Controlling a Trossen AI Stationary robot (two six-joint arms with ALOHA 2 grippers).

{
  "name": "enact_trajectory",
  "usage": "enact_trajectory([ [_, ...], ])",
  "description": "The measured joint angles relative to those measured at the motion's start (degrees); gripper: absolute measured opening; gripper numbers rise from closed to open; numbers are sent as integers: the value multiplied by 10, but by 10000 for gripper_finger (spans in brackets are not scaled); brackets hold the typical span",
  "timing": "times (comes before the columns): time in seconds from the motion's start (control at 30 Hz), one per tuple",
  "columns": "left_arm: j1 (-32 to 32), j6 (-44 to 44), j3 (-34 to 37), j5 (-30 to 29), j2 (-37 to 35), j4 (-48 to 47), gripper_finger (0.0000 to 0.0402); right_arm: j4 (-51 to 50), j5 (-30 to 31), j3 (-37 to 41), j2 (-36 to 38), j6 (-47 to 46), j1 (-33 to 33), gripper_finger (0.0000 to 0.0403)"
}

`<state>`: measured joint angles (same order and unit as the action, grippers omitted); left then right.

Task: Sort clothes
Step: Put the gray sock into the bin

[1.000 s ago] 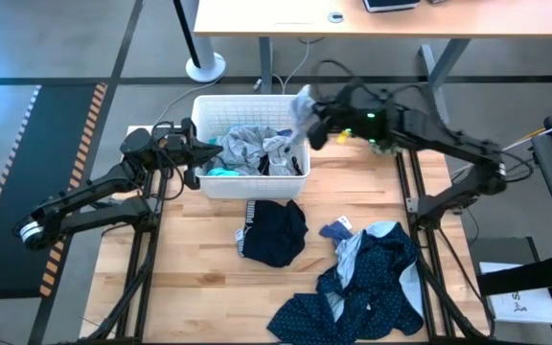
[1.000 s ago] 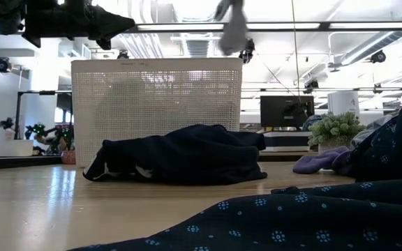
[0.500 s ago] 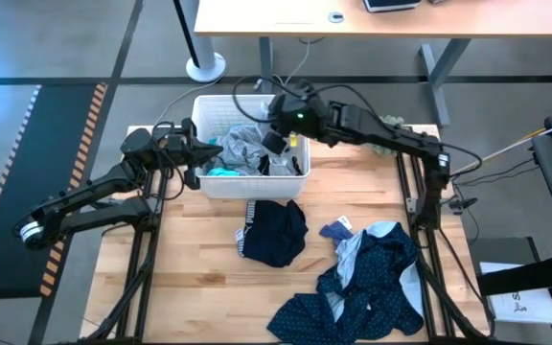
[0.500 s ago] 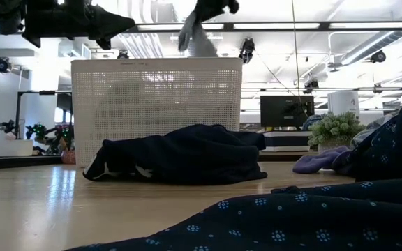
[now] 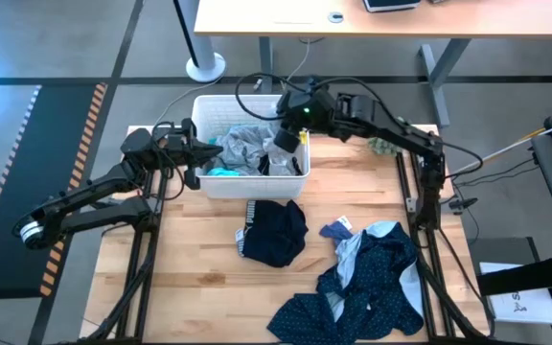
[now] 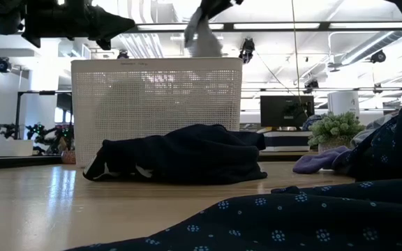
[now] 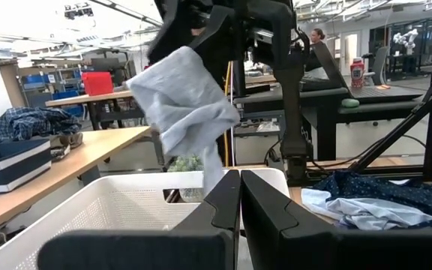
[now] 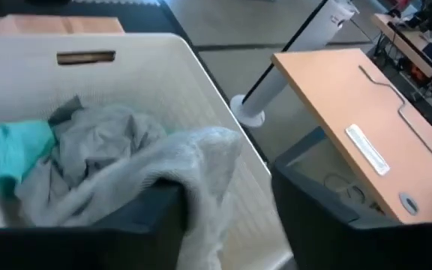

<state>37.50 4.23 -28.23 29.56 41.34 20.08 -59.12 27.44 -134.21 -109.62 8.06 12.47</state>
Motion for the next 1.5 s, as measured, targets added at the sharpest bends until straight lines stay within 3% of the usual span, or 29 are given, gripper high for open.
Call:
enact_trajectory([
  [0.17,0,0,0,0,0,0,0,-65,13,0,10,-10,-10,31],
  [0.23,0,0,0,0,0,1,0,-97,14,0,10,-15,-16,12],
  [0.6,0,2,0,0,0,0,0,-153,48,65,39,-72,-65,2],
  [0.77,0,2,0,0,0,-1,0,-123,67,174,101,-118,-91,1],
  [1.17,0,2,0,0,0,-2,0,61,71,511,323,-249,-174,0],
  [1.37,0,2,0,0,0,0,0,60,64,595,358,-342,-208,0],
  [1.5,0,2,0,0,0,1,0,70,11,633,349,-376,-224,5],
])
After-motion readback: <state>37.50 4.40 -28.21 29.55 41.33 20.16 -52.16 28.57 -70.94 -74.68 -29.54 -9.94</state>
